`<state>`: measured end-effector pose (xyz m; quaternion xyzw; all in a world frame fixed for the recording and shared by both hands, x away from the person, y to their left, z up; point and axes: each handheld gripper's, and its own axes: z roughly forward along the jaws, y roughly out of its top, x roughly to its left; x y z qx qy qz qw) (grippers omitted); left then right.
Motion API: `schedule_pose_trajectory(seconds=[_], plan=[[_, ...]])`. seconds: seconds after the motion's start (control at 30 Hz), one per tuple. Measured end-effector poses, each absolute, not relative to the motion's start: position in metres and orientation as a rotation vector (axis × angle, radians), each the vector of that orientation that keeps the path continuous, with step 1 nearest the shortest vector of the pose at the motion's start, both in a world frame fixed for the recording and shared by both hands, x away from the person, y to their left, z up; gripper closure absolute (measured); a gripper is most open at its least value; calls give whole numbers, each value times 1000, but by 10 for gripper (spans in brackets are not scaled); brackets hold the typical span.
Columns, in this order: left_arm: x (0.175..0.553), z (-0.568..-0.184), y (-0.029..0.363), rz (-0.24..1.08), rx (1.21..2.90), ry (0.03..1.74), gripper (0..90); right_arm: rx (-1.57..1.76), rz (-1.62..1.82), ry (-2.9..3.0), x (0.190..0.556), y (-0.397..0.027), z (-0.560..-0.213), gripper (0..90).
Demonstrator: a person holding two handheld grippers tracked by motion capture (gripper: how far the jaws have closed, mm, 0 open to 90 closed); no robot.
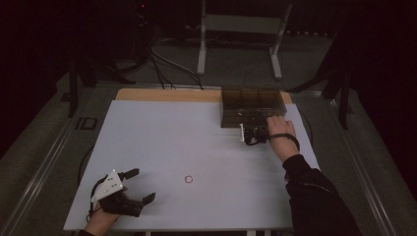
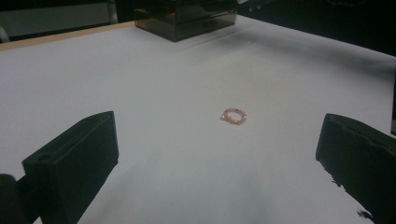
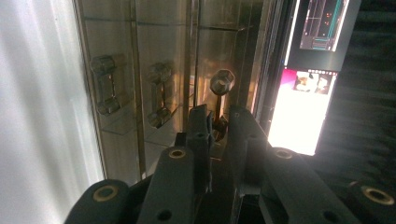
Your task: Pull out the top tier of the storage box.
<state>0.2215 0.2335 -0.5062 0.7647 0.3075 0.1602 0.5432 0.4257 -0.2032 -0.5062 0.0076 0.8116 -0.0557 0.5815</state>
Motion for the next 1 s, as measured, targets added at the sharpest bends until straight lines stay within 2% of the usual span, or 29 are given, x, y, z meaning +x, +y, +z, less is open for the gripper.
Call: schedule_pose_trajectory(seconds=[0.53,0.57,0.6,0.73,0.77,0.87,1.0], plan=[[221,-506,234,377,1818,733,0,39,-109,1912,422,-205,-504,809],[221,-506,234,375,1814,733,0,41,-106,1917,421,-205,-503,816],[221,-506,234,373,1808,731,0,40,-110,1918,420,-206,-502,900],[222,-506,234,373,1816,735,0,42,-106,1925,416,-208,-496,900],[222,-506,234,374,1810,734,0,29,-112,1925,416,-209,-496,875],[221,-506,233,374,1812,732,0,25,-111,1926,417,-210,-500,718],[222,-506,233,374,1805,734,0,23,-118,1923,421,-208,-505,739]])
